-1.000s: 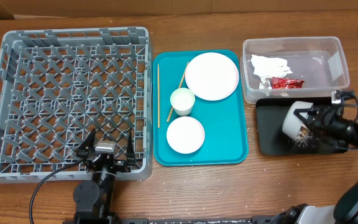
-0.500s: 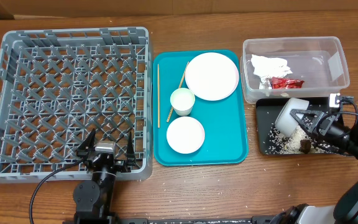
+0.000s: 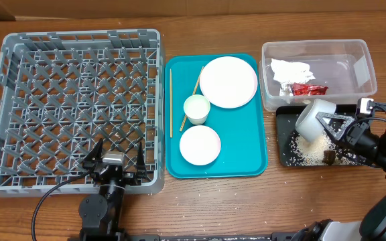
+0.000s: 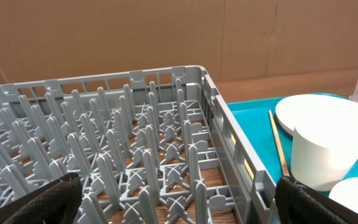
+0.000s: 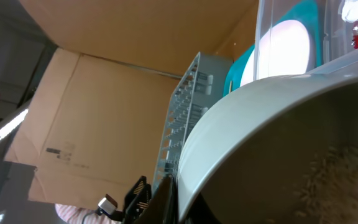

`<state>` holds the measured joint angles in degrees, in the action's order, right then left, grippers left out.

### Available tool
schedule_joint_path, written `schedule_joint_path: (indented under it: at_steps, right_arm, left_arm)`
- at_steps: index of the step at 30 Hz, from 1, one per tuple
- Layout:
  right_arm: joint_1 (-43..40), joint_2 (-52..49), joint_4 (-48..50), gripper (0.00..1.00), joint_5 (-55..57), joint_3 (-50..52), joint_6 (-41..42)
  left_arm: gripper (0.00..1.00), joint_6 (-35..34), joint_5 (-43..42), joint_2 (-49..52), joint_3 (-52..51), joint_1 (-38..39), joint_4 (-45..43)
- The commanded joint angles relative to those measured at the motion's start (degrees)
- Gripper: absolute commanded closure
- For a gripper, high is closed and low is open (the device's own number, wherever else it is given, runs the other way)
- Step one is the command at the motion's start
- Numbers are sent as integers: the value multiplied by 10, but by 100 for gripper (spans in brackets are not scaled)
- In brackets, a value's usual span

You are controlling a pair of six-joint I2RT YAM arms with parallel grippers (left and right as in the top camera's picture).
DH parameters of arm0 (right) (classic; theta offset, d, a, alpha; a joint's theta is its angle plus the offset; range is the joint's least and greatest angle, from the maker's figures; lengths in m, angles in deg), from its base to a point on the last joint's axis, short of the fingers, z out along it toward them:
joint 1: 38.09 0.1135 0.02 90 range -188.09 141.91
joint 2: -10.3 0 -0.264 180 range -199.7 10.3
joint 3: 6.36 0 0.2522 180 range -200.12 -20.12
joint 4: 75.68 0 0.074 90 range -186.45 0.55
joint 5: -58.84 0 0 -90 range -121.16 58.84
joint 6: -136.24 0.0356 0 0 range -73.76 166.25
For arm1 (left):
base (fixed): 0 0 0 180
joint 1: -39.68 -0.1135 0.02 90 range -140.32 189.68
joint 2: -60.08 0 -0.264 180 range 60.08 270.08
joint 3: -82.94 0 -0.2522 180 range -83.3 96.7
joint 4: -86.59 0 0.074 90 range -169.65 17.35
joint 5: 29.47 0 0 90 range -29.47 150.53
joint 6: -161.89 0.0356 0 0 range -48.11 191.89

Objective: Sort waste into correct bins and load items into the dishwasher
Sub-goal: 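Tilt the bowl to dump rice and scrap onto the black tray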

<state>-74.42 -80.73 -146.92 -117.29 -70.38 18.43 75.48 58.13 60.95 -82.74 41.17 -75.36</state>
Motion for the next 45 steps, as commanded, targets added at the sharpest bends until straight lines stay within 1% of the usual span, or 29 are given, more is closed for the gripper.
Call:
schedule_joint_path:
  at_steps: [1, 19, 29, 36, 45]
  right_arm:
    - [-12, 5, 2, 96, -38, 0, 34]
    - [-65, 5, 0, 96, -38, 0, 215]
    - [-65, 5, 11, 96, -38, -1, 239]
    - [-74, 5, 39, 96, -38, -1, 316]
    - [-79, 5, 73, 96, -38, -1, 324]
  left_arm:
    - [0, 7, -2, -4, -3, -3, 0]
    - [0, 7, -2, -4, -3, -3, 0]
    - [0, 7, -2, -4, -3, -3, 0]
    - [0, 7, -2, -4, -3, -3, 0]
    - [0, 7, -2, -4, -3, -3, 0]
